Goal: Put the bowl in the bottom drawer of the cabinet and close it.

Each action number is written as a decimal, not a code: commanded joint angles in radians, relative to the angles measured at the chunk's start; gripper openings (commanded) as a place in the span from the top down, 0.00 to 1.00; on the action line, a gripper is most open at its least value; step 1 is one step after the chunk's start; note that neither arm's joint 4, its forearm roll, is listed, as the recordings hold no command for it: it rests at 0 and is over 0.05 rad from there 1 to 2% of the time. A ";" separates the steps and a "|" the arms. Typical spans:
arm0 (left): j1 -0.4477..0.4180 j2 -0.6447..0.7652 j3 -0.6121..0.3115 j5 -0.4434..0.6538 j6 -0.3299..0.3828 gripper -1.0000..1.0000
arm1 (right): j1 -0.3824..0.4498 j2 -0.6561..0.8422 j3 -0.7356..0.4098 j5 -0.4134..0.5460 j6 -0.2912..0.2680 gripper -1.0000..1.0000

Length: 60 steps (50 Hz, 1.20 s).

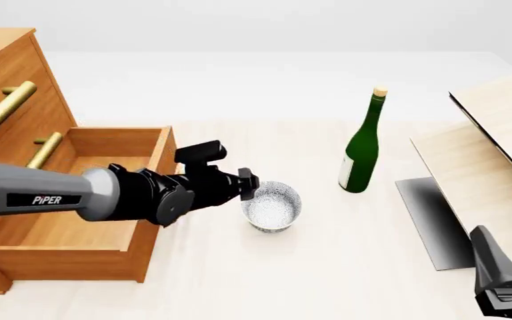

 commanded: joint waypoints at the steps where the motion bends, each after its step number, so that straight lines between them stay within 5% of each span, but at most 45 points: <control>1: -0.004 0.027 0.000 -0.015 -0.011 0.00 | 0.000 0.000 0.000 0.000 0.000 0.00; 60: -0.007 0.170 -0.029 -0.055 -0.029 0.00 | 0.000 0.000 0.000 0.000 0.000 0.00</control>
